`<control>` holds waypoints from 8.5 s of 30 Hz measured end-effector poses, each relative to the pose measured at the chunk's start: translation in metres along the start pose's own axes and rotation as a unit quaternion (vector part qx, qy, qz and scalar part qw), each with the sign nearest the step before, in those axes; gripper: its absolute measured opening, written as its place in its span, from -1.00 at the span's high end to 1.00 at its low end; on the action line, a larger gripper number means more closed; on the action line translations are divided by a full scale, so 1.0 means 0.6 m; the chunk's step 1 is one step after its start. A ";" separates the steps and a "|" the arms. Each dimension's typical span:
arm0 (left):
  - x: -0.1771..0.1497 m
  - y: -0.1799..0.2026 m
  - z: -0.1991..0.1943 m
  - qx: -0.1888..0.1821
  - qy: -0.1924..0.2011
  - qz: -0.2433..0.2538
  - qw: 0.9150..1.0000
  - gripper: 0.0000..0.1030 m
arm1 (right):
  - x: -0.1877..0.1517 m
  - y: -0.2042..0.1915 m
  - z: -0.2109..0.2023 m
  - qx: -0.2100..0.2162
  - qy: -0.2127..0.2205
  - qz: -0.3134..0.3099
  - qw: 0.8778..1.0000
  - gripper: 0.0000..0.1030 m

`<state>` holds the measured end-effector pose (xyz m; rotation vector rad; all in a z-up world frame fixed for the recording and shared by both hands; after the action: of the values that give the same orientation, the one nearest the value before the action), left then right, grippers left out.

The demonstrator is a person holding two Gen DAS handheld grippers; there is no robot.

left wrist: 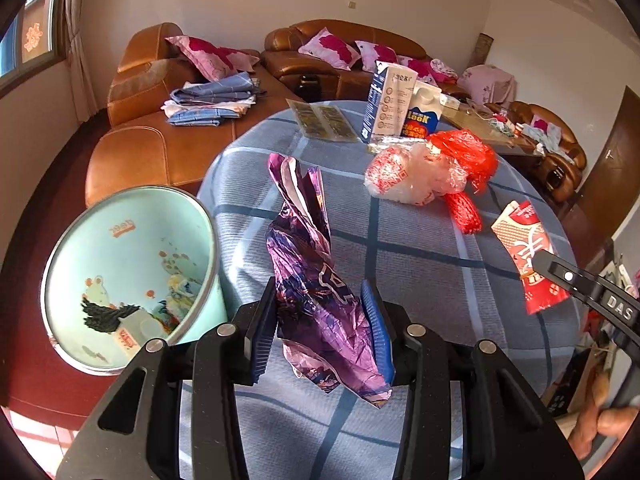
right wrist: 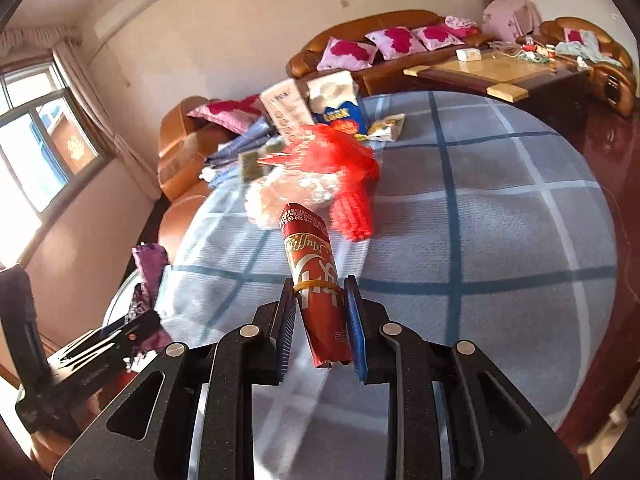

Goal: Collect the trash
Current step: 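Carry purple wrapper and red snack box over the bucket with both tools, then open both tools to drop wrapper and snack box into the bucket, then grasp clear plastic bag with left tool while right tool grasps red plastic bag, then carry clear bag and red bag toward the bucket with both tools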

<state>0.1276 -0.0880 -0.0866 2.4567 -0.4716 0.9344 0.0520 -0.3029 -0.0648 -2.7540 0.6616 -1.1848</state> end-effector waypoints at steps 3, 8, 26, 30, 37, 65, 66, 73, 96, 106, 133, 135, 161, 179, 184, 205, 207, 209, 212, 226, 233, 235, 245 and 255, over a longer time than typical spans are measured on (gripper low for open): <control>-0.003 -0.002 -0.013 0.010 0.006 0.005 1.000 0.20 | -0.011 -0.020 -0.010 0.008 0.002 -0.003 1.000 0.52; -0.011 -0.007 -0.026 0.011 0.007 0.006 1.000 0.20 | -0.025 -0.045 -0.017 0.013 0.000 -0.005 1.000 0.52; -0.030 -0.032 -0.065 0.022 0.015 0.000 1.000 0.20 | -0.049 -0.100 -0.036 0.026 0.005 -0.028 0.999 0.51; -0.034 -0.040 -0.072 0.024 0.017 -0.003 1.000 0.20 | -0.055 -0.115 -0.038 0.032 0.002 -0.034 0.999 0.51; -0.035 -0.055 -0.080 0.026 0.020 -0.010 0.999 0.20 | -0.063 -0.140 -0.041 0.038 -0.001 -0.046 0.998 0.51; -0.041 -0.192 -0.130 0.082 0.044 -0.073 0.993 0.20 | -0.074 -0.320 0.000 0.091 -0.015 -0.121 0.988 0.51; -0.040 -0.196 -0.129 0.084 0.044 -0.075 0.993 0.20 | -0.074 -0.327 0.002 0.093 -0.016 -0.122 0.988 0.51; -0.039 -0.220 -0.122 0.091 0.042 -0.082 0.992 0.20 | -0.072 -0.364 0.021 0.102 -0.023 -0.131 0.986 0.51; -0.013 -0.285 -0.055 0.107 0.012 -0.100 0.989 0.19 | -0.059 -0.432 0.122 0.095 -0.063 -0.125 0.986 0.50; -0.011 -0.311 -0.021 0.112 -0.012 -0.106 0.988 0.18 | -0.057 -0.443 0.169 0.098 -0.090 -0.114 0.985 0.46; -0.014 -0.250 -0.074 0.171 0.012 -0.105 0.980 -0.87 | -0.024 -0.312 0.070 0.052 0.003 -0.054 0.997 -0.29; -0.013 -0.230 -0.076 0.166 0.013 -0.096 0.981 -0.88 | -0.023 -0.291 0.061 0.044 0.008 -0.045 0.998 -0.31; -0.009 -0.047 0.033 0.091 -0.039 -0.003 0.995 -0.88 | 0.016 -0.002 0.048 -0.070 0.026 0.055 0.996 -0.35; 0.066 -0.021 0.109 0.072 -0.044 0.021 0.996 -0.88 | 0.157 -0.019 0.189 -0.048 -0.010 -0.003 0.999 0.00; 0.091 -0.010 0.125 0.055 -0.042 0.020 0.997 -0.88 | 0.164 0.005 0.175 -0.020 -0.002 0.009 1.000 0.74; 0.189 0.092 0.291 -0.014 -0.049 0.072 0.996 -0.26 | 0.109 0.180 0.106 -0.108 0.023 0.080 0.991 0.78; 0.175 0.099 0.300 -0.018 -0.061 0.082 0.995 0.01 | 0.103 0.180 0.107 -0.105 0.020 0.081 0.991 0.78; 0.165 0.101 0.297 -0.019 -0.061 0.088 0.994 0.14 | 0.101 0.177 0.104 -0.102 0.020 0.084 0.991 0.78; 0.157 0.096 0.272 -0.030 -0.054 0.074 0.995 0.19 | 0.094 0.168 0.093 -0.102 0.030 0.085 0.991 0.78; 0.105 0.048 0.092 0.002 0.010 0.043 0.999 0.19 | 0.046 0.103 0.007 -0.098 0.069 0.053 0.991 0.78; 0.064 0.012 0.042 0.029 0.014 0.024 0.999 0.19 | 0.010 0.056 -0.019 -0.087 0.066 0.030 0.994 0.78; 0.054 0.003 0.028 0.035 0.016 0.019 0.999 0.19 | 0.002 0.042 -0.025 -0.083 0.066 0.022 0.994 0.78; 0.026 -0.026 -0.032 0.052 0.032 0.001 0.998 0.19 | -0.032 -0.040 -0.047 -0.055 0.062 -0.022 0.996 0.78; 0.008 -0.064 -0.073 0.076 0.042 -0.013 0.996 0.18 | -0.053 -0.103 -0.055 -0.029 0.060 -0.056 0.996 0.78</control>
<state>0.1256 -0.0332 -0.0658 2.5403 -0.3506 1.0941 0.0317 -0.2305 -0.0489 -2.8190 0.5671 -1.3856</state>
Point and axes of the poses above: each gripper's, at about its wrist camera, not at the fingertips, and z roughly the way its jaws point, y to its right, x to its top, the point moved 2 cm from there along z, roughly the way its jaws point, and after that the axes turned 14 degrees about -x, right-handed, at the moved point
